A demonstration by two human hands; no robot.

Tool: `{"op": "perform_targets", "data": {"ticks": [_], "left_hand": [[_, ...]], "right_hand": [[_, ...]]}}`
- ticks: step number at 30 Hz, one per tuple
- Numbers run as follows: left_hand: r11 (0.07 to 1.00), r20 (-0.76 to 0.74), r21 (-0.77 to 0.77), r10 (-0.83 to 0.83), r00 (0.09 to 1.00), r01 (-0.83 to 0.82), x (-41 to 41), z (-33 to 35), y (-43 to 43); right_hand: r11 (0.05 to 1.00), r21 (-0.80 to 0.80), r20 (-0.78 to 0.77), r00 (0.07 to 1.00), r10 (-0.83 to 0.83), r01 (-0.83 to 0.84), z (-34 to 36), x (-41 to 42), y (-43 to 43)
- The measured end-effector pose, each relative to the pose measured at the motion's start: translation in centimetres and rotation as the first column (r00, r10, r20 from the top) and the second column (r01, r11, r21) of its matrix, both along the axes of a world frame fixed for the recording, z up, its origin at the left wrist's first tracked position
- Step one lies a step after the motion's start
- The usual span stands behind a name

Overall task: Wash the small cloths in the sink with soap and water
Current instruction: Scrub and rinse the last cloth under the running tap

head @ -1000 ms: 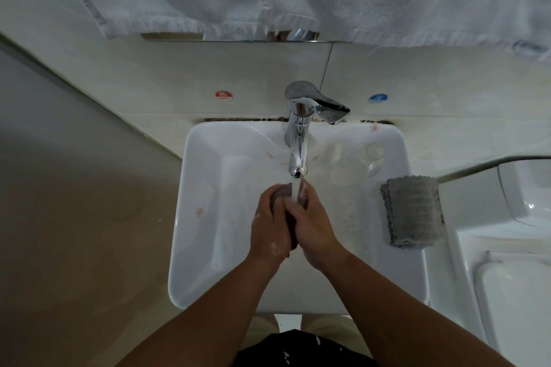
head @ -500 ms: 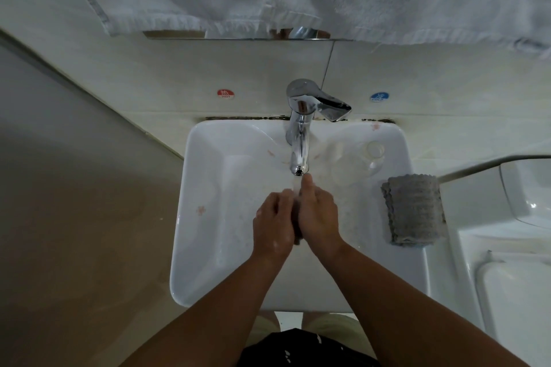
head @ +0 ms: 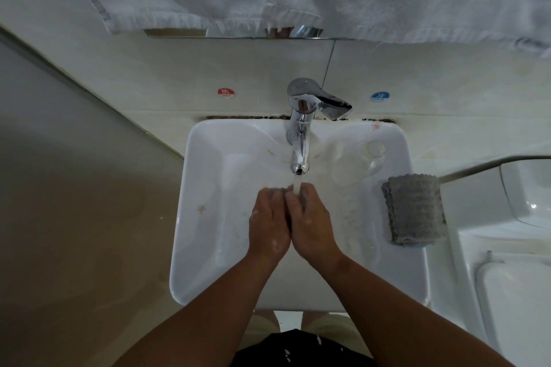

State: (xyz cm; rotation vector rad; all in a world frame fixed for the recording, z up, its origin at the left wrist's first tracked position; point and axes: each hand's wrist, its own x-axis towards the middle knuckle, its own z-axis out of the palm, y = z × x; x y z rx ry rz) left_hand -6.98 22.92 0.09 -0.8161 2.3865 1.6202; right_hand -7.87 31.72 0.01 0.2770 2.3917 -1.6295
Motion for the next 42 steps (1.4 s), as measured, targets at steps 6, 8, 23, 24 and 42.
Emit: {"op": "perform_targets", "data": {"ticks": [6,8,23,24,42], "left_hand": [[0.986,-0.004,-0.133,-0.103,0.995,0.101,-0.3,0.5,0.3],[0.988,0.032,-0.112,-0.107,0.994,0.110,-0.6,0.6,0.3],[0.997,-0.043,-0.031,-0.069,0.997,0.068,0.3,0.4,0.3],[0.997,-0.058,-0.045,-0.071,0.996,0.069,0.4,0.4,0.4],[0.971,-0.003,0.240,-0.012,1.000,0.012,-0.3,0.6,0.2]], "right_hand": [[0.845,0.512,-0.248,0.915,0.319,-0.155,-2.1,-0.8,0.2],[0.897,0.441,-0.293,0.941,0.167,-0.021,-1.0,-0.9,0.3],[0.996,0.067,-0.062,0.996,0.060,-0.056,0.3,0.0,0.5],[0.995,0.093,-0.047,0.998,0.043,-0.039,0.4,0.0,0.5],[0.999,-0.052,0.082,0.997,0.011,-0.006,-0.7,-0.9,0.3]]}}
